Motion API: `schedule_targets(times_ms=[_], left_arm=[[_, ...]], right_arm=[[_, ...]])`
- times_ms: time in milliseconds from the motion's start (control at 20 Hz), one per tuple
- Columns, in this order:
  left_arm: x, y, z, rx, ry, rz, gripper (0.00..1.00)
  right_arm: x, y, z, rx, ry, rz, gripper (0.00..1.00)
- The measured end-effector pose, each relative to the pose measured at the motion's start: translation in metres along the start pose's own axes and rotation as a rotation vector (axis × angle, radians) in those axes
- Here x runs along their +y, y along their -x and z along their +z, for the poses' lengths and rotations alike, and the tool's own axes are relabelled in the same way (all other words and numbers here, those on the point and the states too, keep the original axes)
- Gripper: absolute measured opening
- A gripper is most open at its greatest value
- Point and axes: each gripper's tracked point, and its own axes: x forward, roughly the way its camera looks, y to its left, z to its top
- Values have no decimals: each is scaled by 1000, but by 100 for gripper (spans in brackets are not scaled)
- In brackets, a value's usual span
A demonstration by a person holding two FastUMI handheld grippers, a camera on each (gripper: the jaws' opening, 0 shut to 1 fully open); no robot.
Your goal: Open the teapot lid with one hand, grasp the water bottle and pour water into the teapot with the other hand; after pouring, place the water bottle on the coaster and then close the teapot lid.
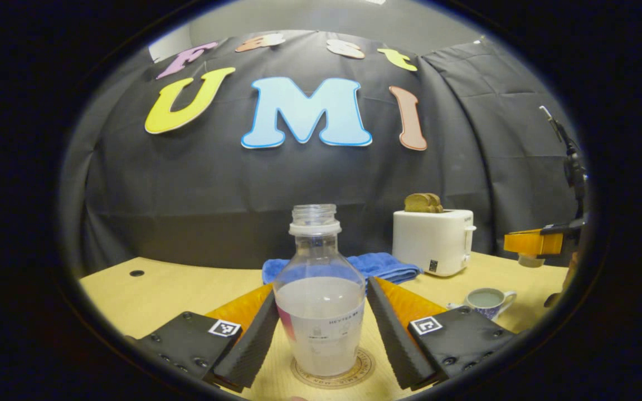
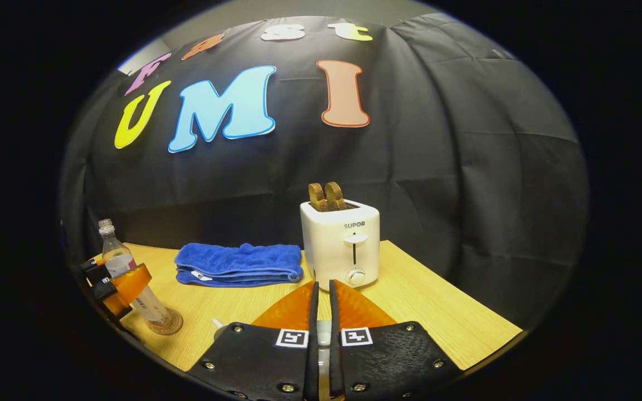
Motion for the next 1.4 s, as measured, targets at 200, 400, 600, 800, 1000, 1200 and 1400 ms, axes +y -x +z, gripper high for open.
schedule_targets(times_ms=[200,400,600,800,1000,1200,1400], left_arm=[[8,5,4,-7,1,23,100],[10,14,5,-10,-8,20,100],[6,28,6,-5,14,15,100],[7,41,14,-29,9,15,100],[5,50,19,-41,36,2,100],[6,56,26,-64,46,-6,100],[8,59,32,-81,42,-7,100]], right_arm=[[7,1,1,-5,-4,26,7],[19,0,1,-9,-18,68,7],[34,-2,-2,-9,-32,127,7],[59,-6,-9,-15,-68,210,7],[77,-12,-11,-31,-92,260,7],[87,-20,-18,-29,-92,282,7],[96,-24,-21,-16,-83,286,7]])
